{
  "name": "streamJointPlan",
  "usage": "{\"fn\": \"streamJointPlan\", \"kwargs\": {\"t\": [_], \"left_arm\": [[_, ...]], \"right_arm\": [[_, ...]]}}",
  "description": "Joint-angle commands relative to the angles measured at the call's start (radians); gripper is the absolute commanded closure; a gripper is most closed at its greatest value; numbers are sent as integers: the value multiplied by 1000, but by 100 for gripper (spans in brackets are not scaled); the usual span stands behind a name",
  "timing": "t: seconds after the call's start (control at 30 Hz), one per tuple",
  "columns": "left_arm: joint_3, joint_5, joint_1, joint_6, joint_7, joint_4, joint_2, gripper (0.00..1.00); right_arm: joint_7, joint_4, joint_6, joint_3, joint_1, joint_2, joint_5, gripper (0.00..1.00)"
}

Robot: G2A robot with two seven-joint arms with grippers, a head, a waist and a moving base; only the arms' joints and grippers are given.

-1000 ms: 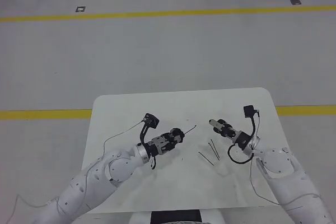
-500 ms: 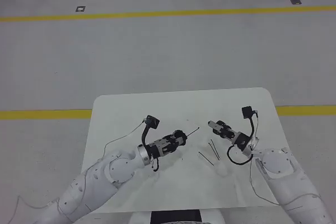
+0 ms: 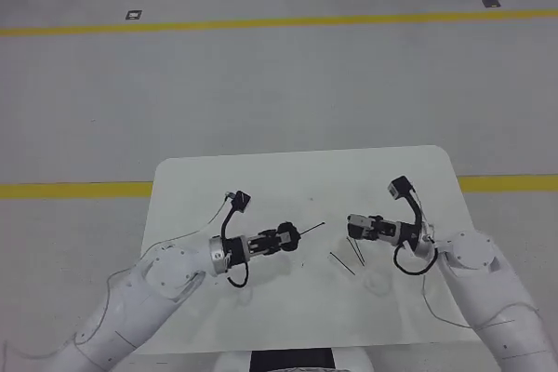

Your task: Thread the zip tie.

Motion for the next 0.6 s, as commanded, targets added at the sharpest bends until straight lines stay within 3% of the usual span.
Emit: {"fn": "streamJointPlan", "kwargs": {"t": [0.0,0.2,0.47,0.57], "left_arm": [[-17,-20,14,0,-35,-3,-8,100],[-47,-35,32,0,-116,8,-36,100],[-47,-35,32,0,-116,8,-36,100],[-23,-42,30,13,-107,14,-41,100]], "right_arm": [[58,14,0,-1,12,-10,36,0],[169,37,0,-17,50,-50,87,0],[169,37,0,-17,50,-50,87,0],[167,44,18,-37,47,-53,115,0]]}}
